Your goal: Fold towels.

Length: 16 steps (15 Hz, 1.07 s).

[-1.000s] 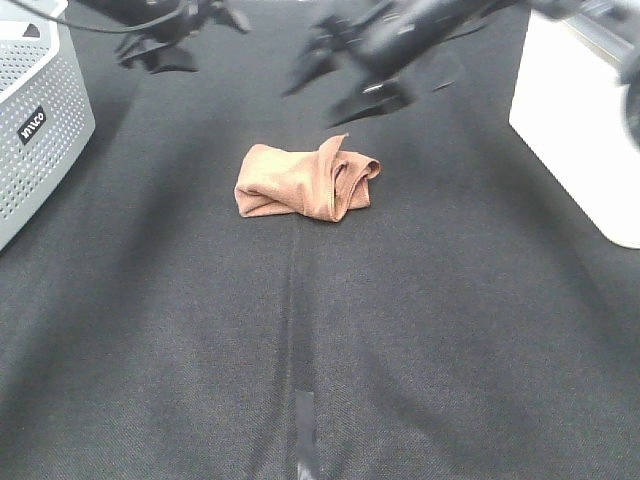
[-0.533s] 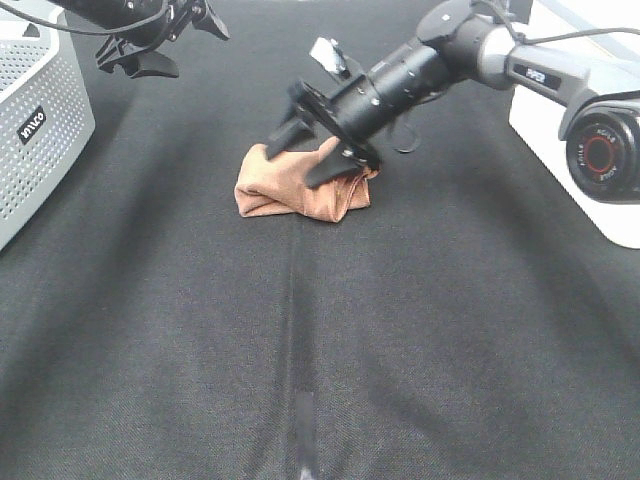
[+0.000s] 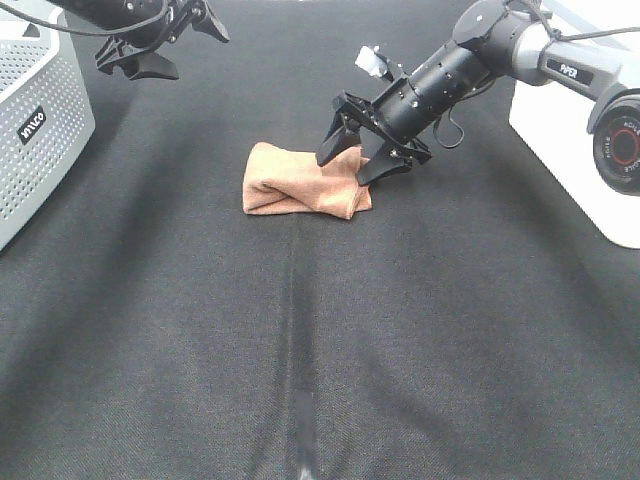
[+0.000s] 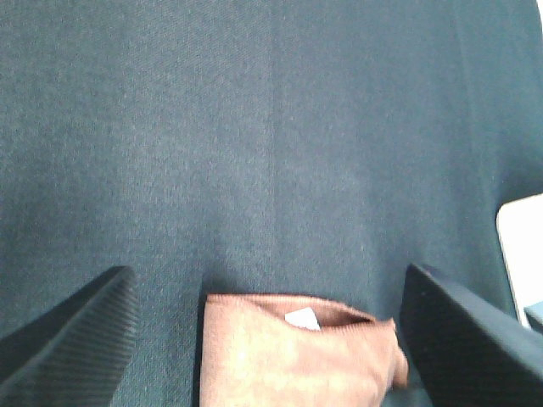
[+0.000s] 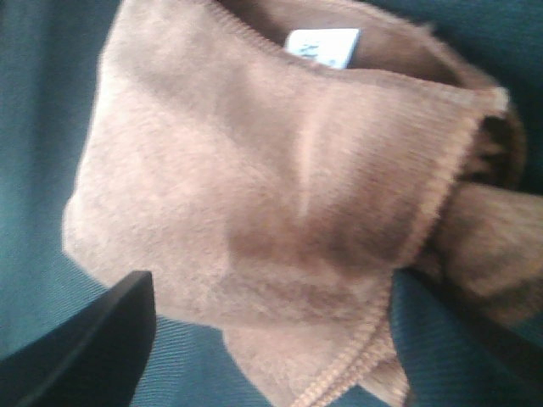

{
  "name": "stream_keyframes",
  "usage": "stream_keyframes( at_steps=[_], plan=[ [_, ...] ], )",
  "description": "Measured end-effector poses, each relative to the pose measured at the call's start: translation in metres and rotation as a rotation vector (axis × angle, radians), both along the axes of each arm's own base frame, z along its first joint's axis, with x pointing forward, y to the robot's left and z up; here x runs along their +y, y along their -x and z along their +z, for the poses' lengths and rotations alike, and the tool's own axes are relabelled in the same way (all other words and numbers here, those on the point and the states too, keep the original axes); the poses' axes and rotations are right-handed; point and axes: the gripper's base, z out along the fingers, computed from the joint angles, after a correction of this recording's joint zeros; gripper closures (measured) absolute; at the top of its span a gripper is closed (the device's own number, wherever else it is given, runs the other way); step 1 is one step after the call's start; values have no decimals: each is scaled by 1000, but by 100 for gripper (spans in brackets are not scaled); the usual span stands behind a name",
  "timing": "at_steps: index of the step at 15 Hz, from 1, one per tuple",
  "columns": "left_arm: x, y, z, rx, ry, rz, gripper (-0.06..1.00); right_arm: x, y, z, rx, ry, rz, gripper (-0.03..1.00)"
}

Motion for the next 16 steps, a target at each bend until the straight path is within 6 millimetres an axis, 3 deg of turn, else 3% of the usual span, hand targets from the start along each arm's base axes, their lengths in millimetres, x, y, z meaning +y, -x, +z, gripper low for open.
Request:
stream_keyframes(
  at_steps=[3, 5, 10, 11, 12, 16],
  plan=[
    [1, 5, 4, 5, -53, -61, 15, -16, -4, 4, 7, 53, -34, 23],
    [2, 14, 20, -17, -137, -150, 15, -29, -5, 20, -16, 113, -54, 23],
    [11, 50, 72, 44, -282, -271, 15, -37, 4, 112, -176, 152, -103, 23],
    [14, 58, 81, 71, -319, -278, 15, -40, 11, 144, -244, 166, -111, 23],
    [17, 66, 92, 81, -351, -283, 15, -43, 18, 164, -283, 178, -115, 23],
    [35, 101, 147, 37, -509, -243, 15, -59, 64, 223, -352, 273, -124, 23]
  ],
)
